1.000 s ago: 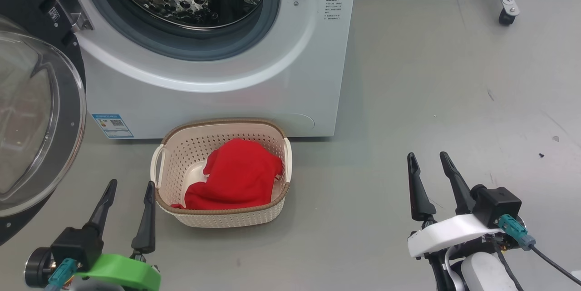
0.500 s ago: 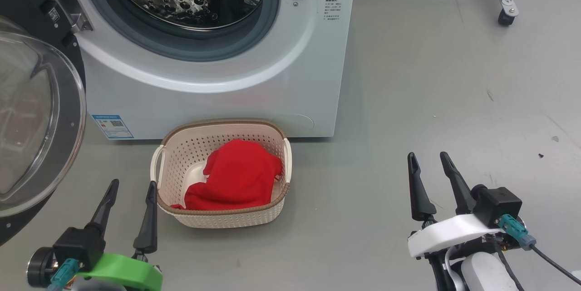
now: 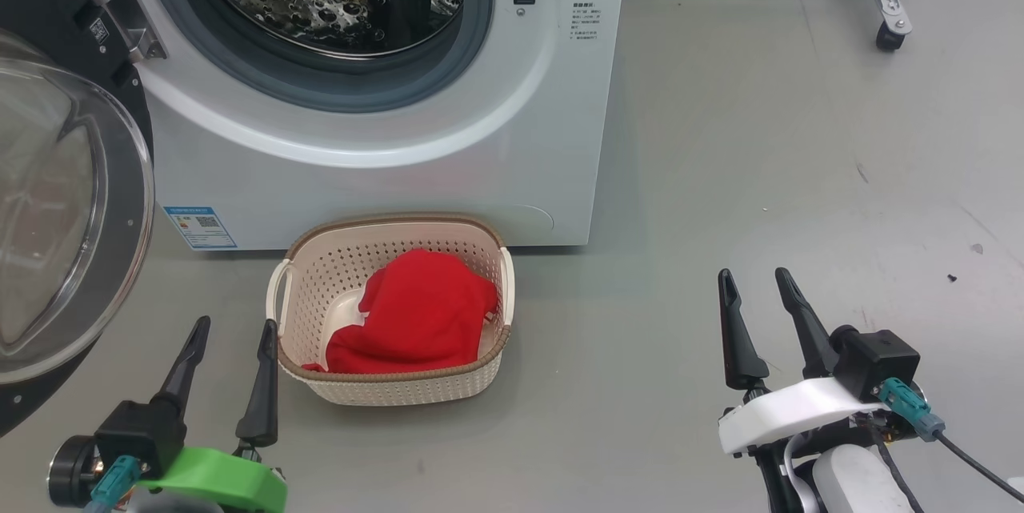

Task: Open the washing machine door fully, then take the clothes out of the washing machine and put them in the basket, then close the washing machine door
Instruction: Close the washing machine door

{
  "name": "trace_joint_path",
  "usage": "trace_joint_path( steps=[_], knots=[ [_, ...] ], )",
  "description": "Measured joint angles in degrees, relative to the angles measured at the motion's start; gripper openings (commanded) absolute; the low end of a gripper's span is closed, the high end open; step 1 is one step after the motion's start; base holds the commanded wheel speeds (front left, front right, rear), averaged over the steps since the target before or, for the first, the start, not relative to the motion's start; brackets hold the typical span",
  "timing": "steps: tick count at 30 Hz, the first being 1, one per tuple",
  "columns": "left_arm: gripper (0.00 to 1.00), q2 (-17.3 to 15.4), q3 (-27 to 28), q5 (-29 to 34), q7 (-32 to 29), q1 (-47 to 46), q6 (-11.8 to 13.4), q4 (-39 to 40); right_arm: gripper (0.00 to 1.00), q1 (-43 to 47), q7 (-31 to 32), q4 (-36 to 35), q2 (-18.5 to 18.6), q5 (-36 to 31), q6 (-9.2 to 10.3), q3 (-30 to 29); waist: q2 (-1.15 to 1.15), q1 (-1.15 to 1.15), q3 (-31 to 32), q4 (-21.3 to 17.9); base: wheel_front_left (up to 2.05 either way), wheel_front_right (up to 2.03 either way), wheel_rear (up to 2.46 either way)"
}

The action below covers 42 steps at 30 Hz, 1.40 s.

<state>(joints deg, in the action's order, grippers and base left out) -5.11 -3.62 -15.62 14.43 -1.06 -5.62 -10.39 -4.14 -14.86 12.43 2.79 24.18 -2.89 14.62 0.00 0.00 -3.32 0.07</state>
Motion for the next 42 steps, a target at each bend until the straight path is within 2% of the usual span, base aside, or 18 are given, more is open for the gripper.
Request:
trace_joint_path(
  steps=[12, 19, 33, 42],
  knots=[
    [1.0, 0.2, -0.1, 0.1, 0.0, 0.0, -0.3, -0.1, 1.0, 0.0, 0.0, 0.0, 0.0, 0.0, 0.01, -0.2, 0.0, 0.0, 0.1, 0.1, 0.0, 0.0, 0.0],
    [1.0, 0.5, -0.9, 0.1, 0.0, 0.0, -0.5, -0.1, 1.0, 0.0, 0.0, -0.3, 0.0, -0.1, 0.02, -0.9, 0.0, 0.0, -0.4, 1.9, 0.0, 0.0, 0.0],
    [1.0, 0.9, -0.6, 0.1, 0.0, -0.1, -0.5, -0.3, 1.0, 0.0, 0.0, -0.3, 0.0, -0.7, -0.1, -0.6, 0.0, 0.0, -1.7, 9.1, 0.0, 0.0, 0.0],
    [1.0, 1.0, 0.5, 0.6, 0.0, -0.1, -0.2, -0.2, 1.0, -0.1, 0.0, 0.6, 0.0, -0.6, -1.15, 1.3, 0.0, 0.0, -1.9, 14.9, 0.0, 0.0, 0.0]
  ],
)
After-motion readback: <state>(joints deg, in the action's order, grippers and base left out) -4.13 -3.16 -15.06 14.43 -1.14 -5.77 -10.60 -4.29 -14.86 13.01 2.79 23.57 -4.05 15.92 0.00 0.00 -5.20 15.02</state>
